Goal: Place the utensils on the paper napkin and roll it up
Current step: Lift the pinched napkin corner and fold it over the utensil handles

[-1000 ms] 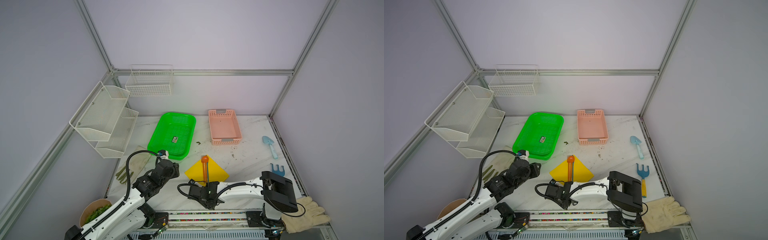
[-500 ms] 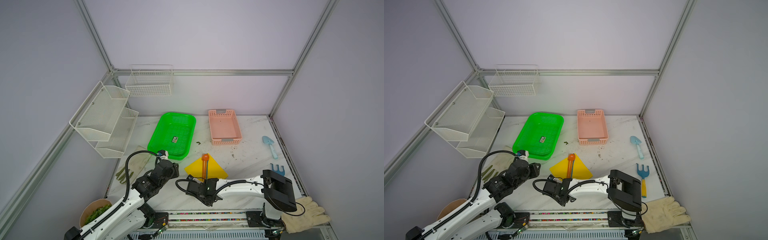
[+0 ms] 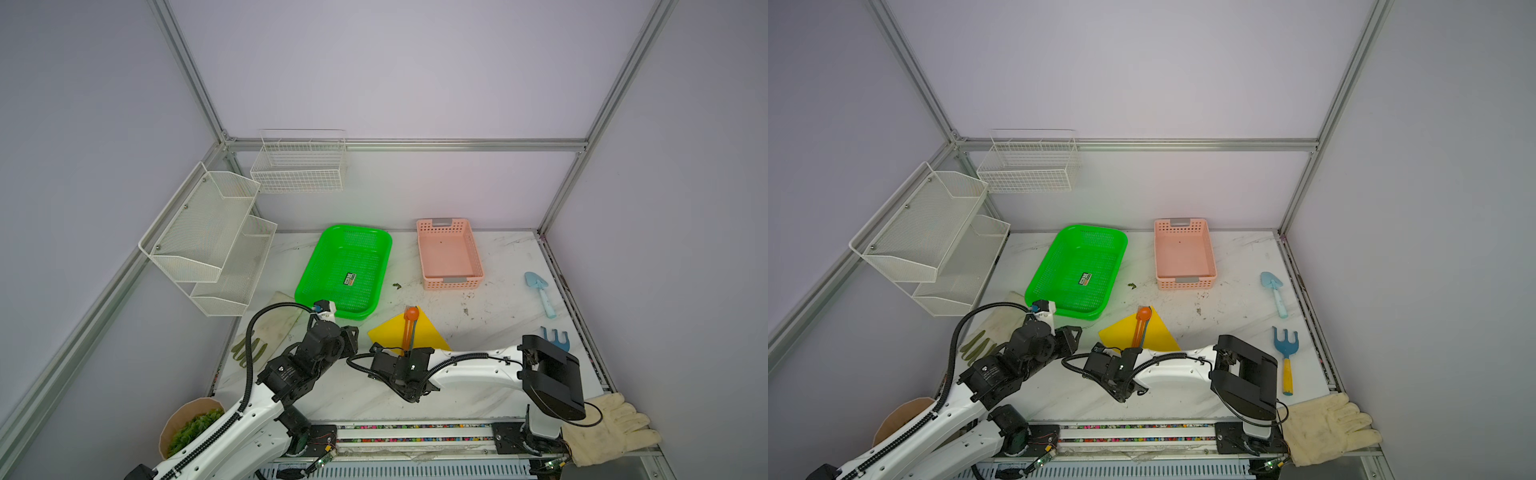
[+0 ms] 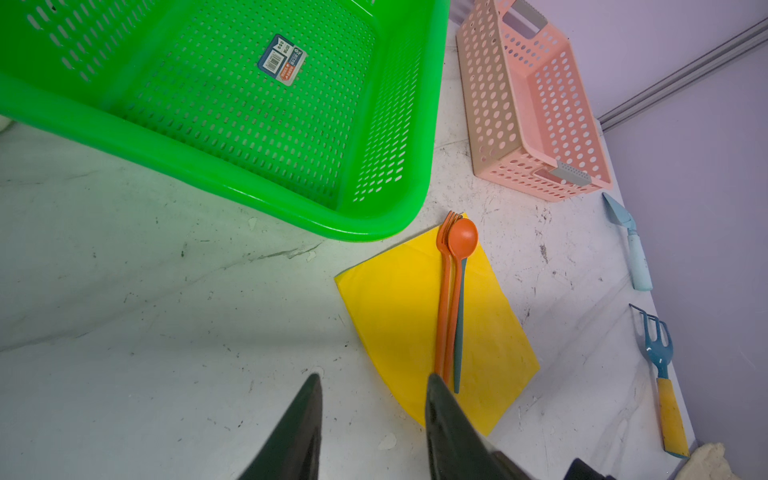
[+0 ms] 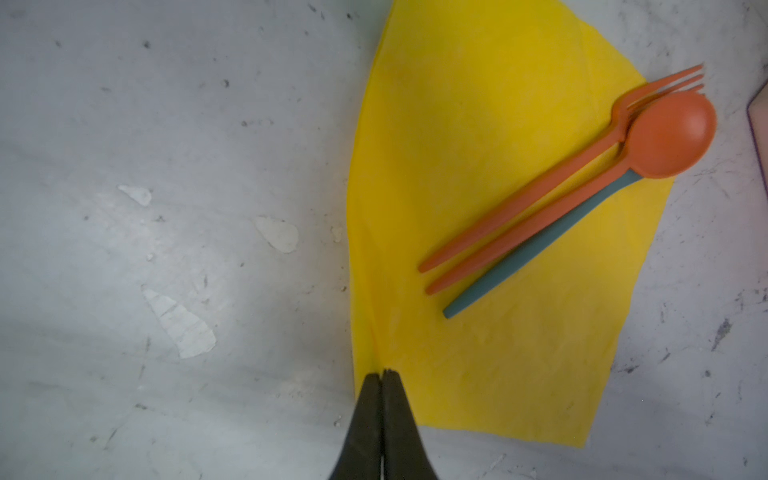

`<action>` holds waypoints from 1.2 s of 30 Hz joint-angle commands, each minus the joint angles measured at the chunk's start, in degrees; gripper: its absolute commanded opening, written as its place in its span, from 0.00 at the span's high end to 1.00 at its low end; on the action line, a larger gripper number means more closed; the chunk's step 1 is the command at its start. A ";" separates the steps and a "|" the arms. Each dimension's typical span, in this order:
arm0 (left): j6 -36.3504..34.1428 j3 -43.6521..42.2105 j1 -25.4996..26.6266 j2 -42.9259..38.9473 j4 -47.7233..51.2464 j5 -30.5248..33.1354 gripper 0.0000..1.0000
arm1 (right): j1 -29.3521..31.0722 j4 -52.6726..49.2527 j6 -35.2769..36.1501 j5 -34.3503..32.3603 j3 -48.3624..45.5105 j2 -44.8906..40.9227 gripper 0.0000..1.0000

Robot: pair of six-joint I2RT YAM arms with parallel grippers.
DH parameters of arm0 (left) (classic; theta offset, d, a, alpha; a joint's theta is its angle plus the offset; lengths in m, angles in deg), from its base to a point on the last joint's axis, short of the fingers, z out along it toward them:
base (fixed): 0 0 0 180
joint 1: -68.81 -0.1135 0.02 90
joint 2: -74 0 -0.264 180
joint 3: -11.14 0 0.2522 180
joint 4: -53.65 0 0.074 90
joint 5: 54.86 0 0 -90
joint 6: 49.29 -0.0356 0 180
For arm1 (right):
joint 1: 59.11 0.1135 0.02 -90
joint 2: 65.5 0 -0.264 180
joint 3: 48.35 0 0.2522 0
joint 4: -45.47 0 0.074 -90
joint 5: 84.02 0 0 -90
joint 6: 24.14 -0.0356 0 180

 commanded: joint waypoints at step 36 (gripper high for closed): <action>7.94 -7.11 9.21 -8.98 4.96 1.58 0.64 | -9.33 4.73 9.88 -1.79 5.69 3.72 0.94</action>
